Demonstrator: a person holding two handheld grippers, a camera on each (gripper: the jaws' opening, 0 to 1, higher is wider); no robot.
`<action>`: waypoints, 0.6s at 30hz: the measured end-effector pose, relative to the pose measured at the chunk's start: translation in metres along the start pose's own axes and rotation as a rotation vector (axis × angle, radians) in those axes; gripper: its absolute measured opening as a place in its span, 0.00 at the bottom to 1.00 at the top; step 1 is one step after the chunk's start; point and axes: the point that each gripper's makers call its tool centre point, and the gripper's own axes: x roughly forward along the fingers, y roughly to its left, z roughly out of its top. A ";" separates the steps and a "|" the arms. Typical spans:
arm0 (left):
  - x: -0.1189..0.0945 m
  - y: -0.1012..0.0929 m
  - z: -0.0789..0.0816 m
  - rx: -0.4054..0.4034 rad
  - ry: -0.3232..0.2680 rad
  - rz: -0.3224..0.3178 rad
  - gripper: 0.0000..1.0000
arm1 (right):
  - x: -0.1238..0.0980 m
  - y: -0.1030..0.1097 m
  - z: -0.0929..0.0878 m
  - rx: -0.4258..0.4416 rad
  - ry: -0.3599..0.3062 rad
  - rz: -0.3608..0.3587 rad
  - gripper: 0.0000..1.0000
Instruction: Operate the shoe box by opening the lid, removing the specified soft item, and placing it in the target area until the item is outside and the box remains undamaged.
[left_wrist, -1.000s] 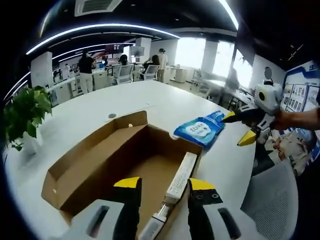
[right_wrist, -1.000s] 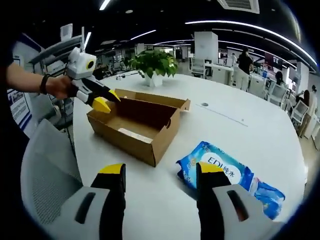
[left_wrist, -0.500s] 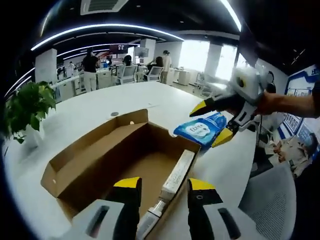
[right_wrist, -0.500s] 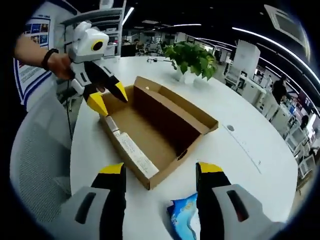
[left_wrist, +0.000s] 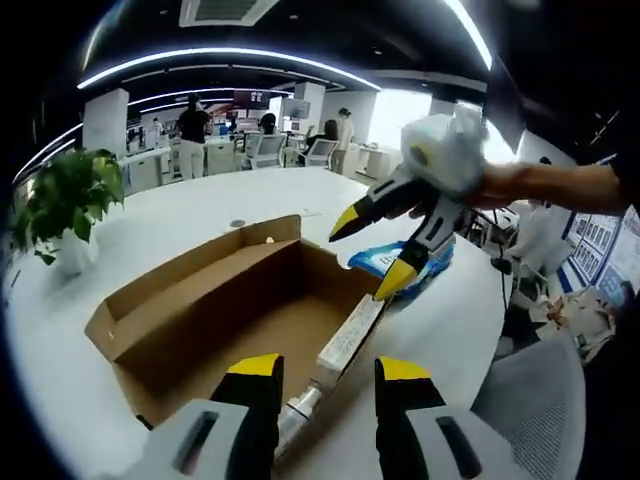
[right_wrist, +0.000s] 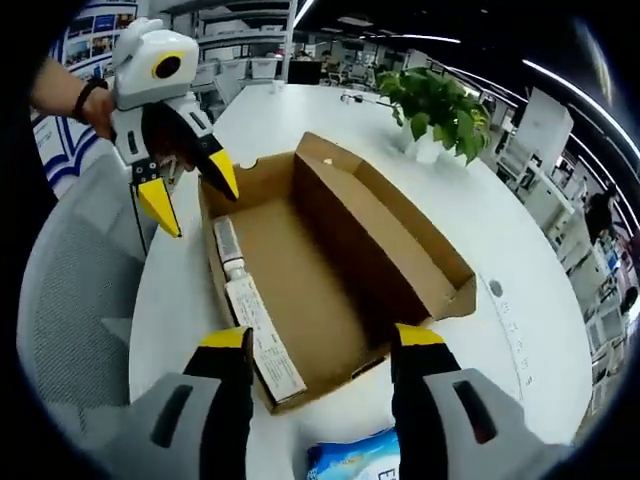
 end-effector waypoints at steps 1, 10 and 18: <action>-0.001 0.000 -0.001 -0.003 -0.002 0.001 0.37 | 0.003 0.001 0.000 -0.029 0.017 0.012 0.55; -0.008 -0.004 -0.011 -0.050 -0.030 0.014 0.37 | 0.022 -0.005 0.002 -0.080 0.080 0.123 0.61; -0.014 0.002 -0.018 -0.086 -0.043 0.037 0.37 | 0.039 -0.001 0.000 -0.139 0.124 0.212 0.64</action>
